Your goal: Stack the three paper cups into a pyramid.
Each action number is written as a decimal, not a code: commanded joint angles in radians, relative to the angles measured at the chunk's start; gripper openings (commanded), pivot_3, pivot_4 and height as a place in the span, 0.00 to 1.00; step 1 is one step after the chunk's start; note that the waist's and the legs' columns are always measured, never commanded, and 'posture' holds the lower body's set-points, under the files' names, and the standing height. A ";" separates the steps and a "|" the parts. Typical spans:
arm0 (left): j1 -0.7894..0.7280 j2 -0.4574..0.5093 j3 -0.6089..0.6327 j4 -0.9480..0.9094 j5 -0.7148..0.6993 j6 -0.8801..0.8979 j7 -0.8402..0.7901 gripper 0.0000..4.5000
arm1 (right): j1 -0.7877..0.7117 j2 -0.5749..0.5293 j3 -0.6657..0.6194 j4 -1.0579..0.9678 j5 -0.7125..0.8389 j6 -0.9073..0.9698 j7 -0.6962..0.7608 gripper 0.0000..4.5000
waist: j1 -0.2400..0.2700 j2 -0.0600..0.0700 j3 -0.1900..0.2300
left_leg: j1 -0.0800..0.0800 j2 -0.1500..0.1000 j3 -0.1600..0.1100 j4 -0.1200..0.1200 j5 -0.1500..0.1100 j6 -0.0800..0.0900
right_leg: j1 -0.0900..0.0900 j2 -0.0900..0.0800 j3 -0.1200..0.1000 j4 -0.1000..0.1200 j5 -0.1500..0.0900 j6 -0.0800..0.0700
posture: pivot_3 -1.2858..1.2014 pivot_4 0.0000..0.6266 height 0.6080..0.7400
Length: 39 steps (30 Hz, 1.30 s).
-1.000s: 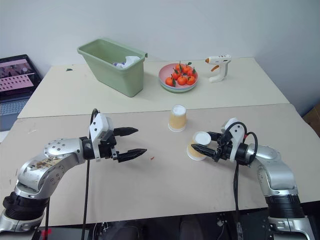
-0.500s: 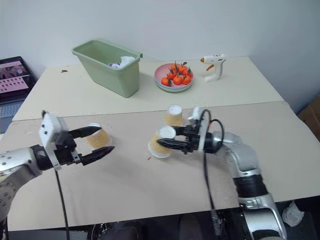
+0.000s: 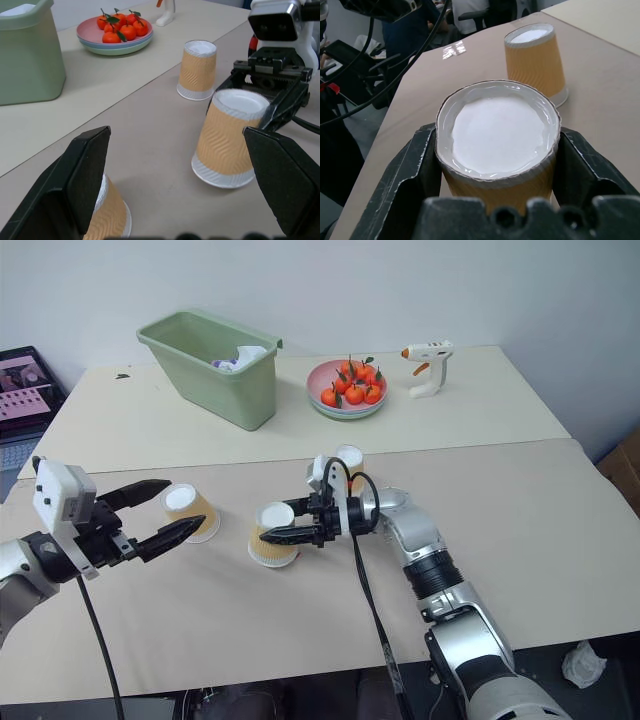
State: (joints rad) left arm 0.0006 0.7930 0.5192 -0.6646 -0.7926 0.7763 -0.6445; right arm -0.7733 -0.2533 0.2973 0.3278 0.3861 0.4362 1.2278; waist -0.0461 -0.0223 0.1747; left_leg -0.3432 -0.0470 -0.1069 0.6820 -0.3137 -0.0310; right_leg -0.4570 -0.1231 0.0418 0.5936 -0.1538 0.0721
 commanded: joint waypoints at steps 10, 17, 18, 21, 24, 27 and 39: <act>-0.100 -0.007 -0.093 0.035 -0.008 -0.036 0.008 1.00 | 0.014 -0.006 -0.075 -0.023 -0.005 0.016 -0.066 0.99 | -0.001 -0.001 0.000 | 0.000 0.000 0.000 0.000 0.000 0.000 | 0.000 0.000 0.000 0.000 0.000 0.000 | 0.52 0.24 0.89; -0.180 -0.017 -0.159 0.112 0.000 -0.056 -0.029 1.00 | 0.073 -0.213 -0.226 -0.190 0.183 0.247 0.043 0.99 | 0.006 -0.001 0.000 | -0.002 0.000 0.000 0.002 0.000 0.000 | 0.000 0.000 -0.001 -0.001 0.000 0.000 | 0.52 0.24 0.89; -0.190 -0.017 -0.165 0.123 0.003 -0.060 -0.035 1.00 | 0.086 -0.232 -0.245 -0.206 0.199 0.269 0.036 0.99 | 0.005 -0.001 -0.001 | -0.002 0.000 0.000 0.002 -0.001 0.001 | 0.000 0.000 -0.001 -0.001 0.000 0.000 | 0.52 0.24 0.89; -0.221 -0.011 -0.174 0.163 0.001 -0.070 -0.062 1.00 | 0.149 -0.284 -0.295 -0.264 0.230 0.301 0.017 0.99 | 0.000 -0.001 -0.001 | -0.002 0.000 0.001 0.002 -0.003 0.006 | 0.000 0.000 -0.001 0.000 0.000 0.000 | 0.52 0.24 0.89; -0.256 -0.010 -0.185 0.200 0.003 -0.077 -0.082 1.00 | 0.193 -0.313 -0.321 -0.304 0.237 0.307 -0.003 0.99 | -0.003 -0.001 -0.001 | -0.001 0.000 0.002 0.002 -0.004 0.006 | 0.000 0.000 -0.001 0.001 0.000 0.000 | 0.52 0.24 0.89; -0.291 -0.005 -0.207 0.228 0.013 -0.085 -0.106 1.00 | 0.217 -0.325 -0.351 -0.310 0.233 0.292 -0.050 0.99 | 0.000 -0.001 -0.001 | -0.001 0.000 0.002 0.003 -0.004 0.006 | 0.000 0.000 0.000 0.001 0.000 0.000 | 0.52 0.24 0.89; -0.328 0.006 -0.219 0.239 0.004 -0.068 -0.148 1.00 | 0.253 -0.381 -0.408 -0.227 0.149 0.155 -0.152 0.99 | 0.000 -0.001 -0.001 | -0.002 0.000 0.003 0.005 -0.004 0.007 | 0.000 0.000 0.000 0.001 0.000 0.000 | 0.52 0.24 0.89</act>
State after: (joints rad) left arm -0.3147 0.7829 0.2888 -0.4142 -0.7805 0.7195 -0.7810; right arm -0.4981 -0.6189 -0.0699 0.0937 0.5486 0.6394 1.0848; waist -0.0458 -0.0236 0.1739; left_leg -0.3450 -0.0470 -0.1043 0.6867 -0.3174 -0.0243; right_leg -0.4566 -0.1231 0.0416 0.5944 -0.1533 0.0718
